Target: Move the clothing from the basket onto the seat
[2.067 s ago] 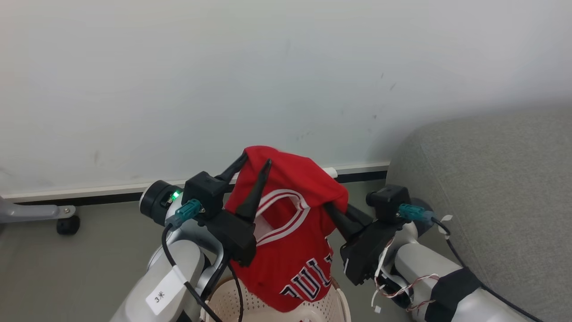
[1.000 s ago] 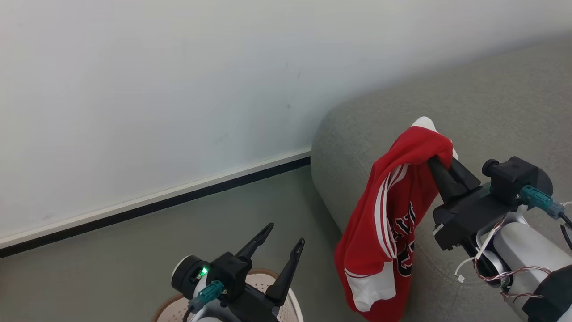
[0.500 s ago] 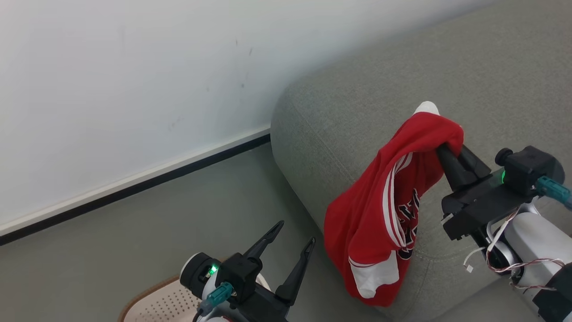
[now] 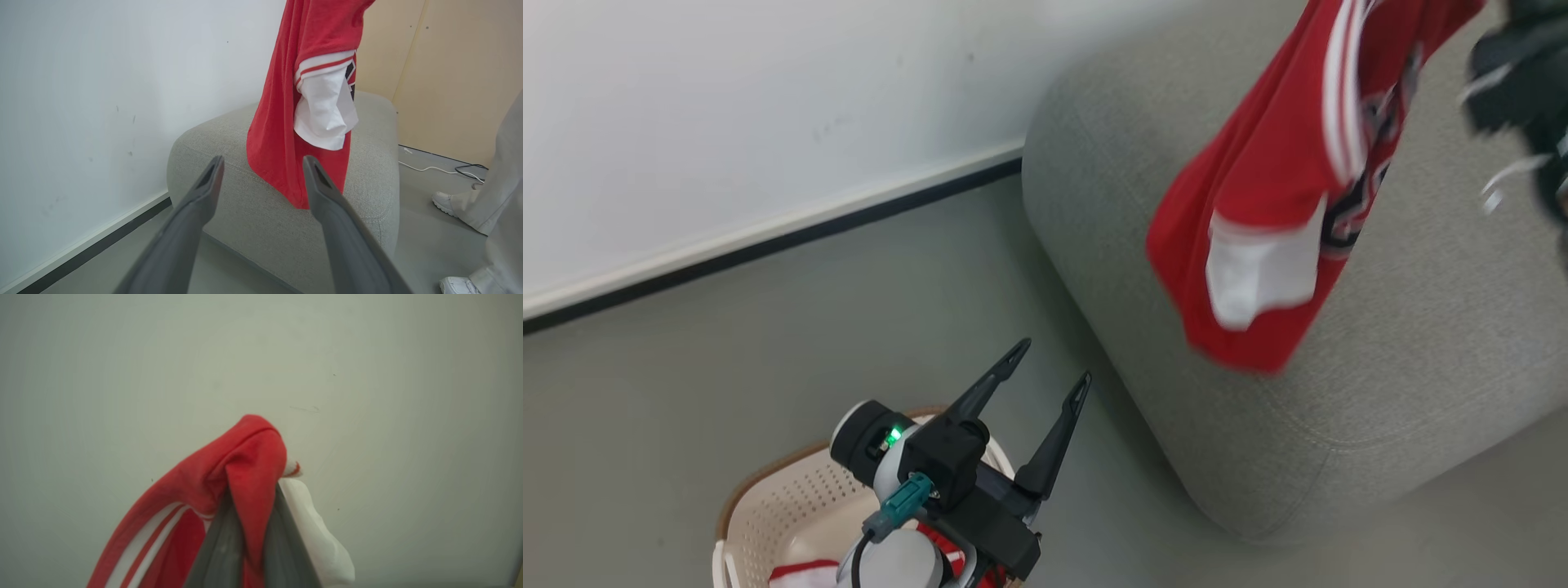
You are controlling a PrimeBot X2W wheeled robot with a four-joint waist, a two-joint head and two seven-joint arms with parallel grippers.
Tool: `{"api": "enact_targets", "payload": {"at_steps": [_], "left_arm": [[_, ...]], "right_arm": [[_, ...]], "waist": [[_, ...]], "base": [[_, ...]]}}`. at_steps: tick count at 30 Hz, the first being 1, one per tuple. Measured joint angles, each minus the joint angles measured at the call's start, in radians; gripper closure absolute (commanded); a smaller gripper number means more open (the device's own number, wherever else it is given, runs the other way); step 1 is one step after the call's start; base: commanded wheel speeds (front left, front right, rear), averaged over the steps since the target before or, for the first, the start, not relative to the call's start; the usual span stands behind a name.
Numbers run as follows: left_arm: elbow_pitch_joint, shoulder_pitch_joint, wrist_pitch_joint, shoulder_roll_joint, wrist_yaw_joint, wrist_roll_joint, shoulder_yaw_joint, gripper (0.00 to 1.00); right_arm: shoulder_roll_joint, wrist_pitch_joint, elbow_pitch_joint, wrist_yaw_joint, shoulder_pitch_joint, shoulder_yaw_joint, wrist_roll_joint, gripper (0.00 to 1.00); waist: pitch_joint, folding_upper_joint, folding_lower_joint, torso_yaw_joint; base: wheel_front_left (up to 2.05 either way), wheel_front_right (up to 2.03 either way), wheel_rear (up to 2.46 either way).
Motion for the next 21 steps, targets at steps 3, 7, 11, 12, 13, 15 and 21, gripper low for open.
{"api": "enact_targets", "payload": {"at_steps": [3, 7, 11, 12, 13, 15, 21], "left_arm": [[-0.022, -0.015, 0.000, 0.008, 0.000, 0.008, 0.000, 0.00], [-0.048, -0.036, 0.004, 0.022, 0.000, 0.019, -0.002, 0.00], [-0.081, -0.060, 0.011, 0.026, 0.000, 0.030, -0.002, 0.00], [-0.091, -0.063, 0.018, 0.029, 0.000, 0.033, -0.002, 0.00], [-0.095, -0.066, 0.020, 0.031, 0.000, 0.034, -0.002, 0.00], [-0.107, -0.077, 0.027, 0.039, 0.000, 0.038, -0.002, 0.00], [-0.142, -0.097, 0.055, 0.062, -0.001, 0.063, -0.008, 0.00]], "right_arm": [[-0.017, 0.014, 0.064, 0.006, -0.108, -0.031, 0.007, 1.00], [-0.062, 0.031, 0.139, 0.006, -0.233, -0.072, 0.006, 1.00], [-0.114, 0.048, 0.219, 0.005, -0.325, -0.097, -0.015, 1.00], [-0.125, 0.049, 0.238, 0.004, -0.342, -0.101, -0.021, 1.00], [-0.134, 0.052, 0.256, 0.004, -0.355, -0.108, -0.023, 1.00], [-0.147, 0.053, 0.292, -0.001, -0.376, -0.124, -0.023, 1.00], [-0.160, 0.056, 0.397, -0.040, -0.388, -0.174, 0.009, 1.00]], "waist": [[0.031, 0.0000, 0.0001, 0.017], [0.071, 0.0000, 0.0001, 0.045], [0.108, 0.0000, 0.0001, 0.079], [0.119, 0.0000, 0.0001, 0.088], [0.129, 0.0000, 0.0001, 0.097], [0.151, 0.0000, 0.0001, 0.114], [0.223, 0.0000, 0.0002, 0.155]], "base": [[0.00, 0.00, 0.00], [0.00, 0.00, 0.00], [0.00, 0.00, 0.00], [0.00, 0.00, 0.00], [0.00, 0.00, 0.00], [0.00, 0.00, 0.00], [0.00, 0.00, 0.00]]}}
